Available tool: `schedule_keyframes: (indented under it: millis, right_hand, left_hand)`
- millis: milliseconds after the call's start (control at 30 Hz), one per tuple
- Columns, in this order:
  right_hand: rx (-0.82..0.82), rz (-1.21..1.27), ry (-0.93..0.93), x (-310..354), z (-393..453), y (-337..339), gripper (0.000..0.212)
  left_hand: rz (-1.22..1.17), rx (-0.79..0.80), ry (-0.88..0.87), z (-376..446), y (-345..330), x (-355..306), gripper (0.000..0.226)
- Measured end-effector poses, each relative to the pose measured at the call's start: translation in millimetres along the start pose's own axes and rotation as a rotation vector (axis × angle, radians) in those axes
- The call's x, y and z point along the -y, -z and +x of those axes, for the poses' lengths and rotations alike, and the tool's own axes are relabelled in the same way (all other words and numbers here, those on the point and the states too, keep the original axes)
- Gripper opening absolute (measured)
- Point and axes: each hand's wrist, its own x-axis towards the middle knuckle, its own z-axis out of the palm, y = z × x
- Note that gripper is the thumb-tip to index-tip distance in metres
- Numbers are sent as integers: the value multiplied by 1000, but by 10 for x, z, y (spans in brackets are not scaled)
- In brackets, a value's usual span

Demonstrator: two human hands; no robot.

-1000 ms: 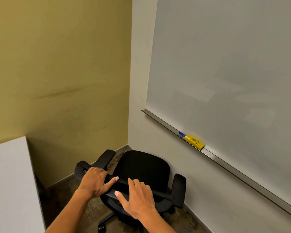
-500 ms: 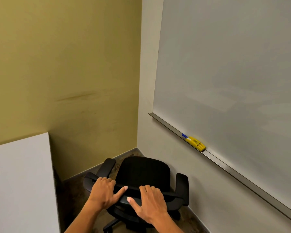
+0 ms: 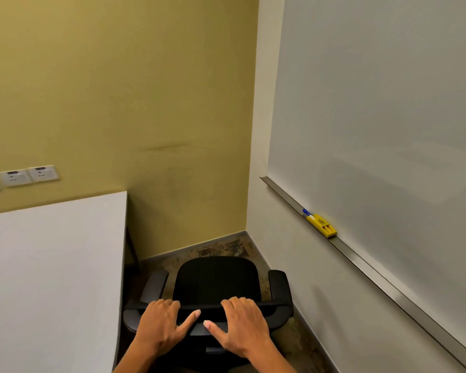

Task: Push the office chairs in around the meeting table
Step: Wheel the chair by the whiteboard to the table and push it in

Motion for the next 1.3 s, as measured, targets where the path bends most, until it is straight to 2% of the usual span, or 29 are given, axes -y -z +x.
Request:
schedule_keyframes:
  millis: [267,400,533,633,733,867,967,1100,1300]
  right_hand:
    - [4,-17,110,-42,-513,109,116]
    - [-22,-29,113,-42,-691,84,111]
    - [7,-37,137,4,-943,41,109]
    - [7,-37,160,46,-1029,84,108]
    - [31,-73,214,27,-1105,83,105]
    - [21,-58,264,-68,-1011,132,102]
    - [7,-55,322,-209,-822,191,97]
    - [20,-44,388,-450,-544,207,103]
    - [58,-49,494,-911,-49,207,106]
  left_hand:
    - [5,-76,-34,-901,308,-190,65]
    - [-114,-1,15,-1223,400,-330,68]
    - [-32,-32,26,-1574,410,-481,64]
    - [-21,37,74,-1721,443,-561,61]
    - [20,-32,99,-1861,406,-622,58]
    - [35,13,158,-1801,512,-737,59]
    - [25,-47,211,-1677,500,-821,65]
    - [9,-97,267,-1446,382,-962,75]
    - [68,-87,418,-1025,179,-1284,83]
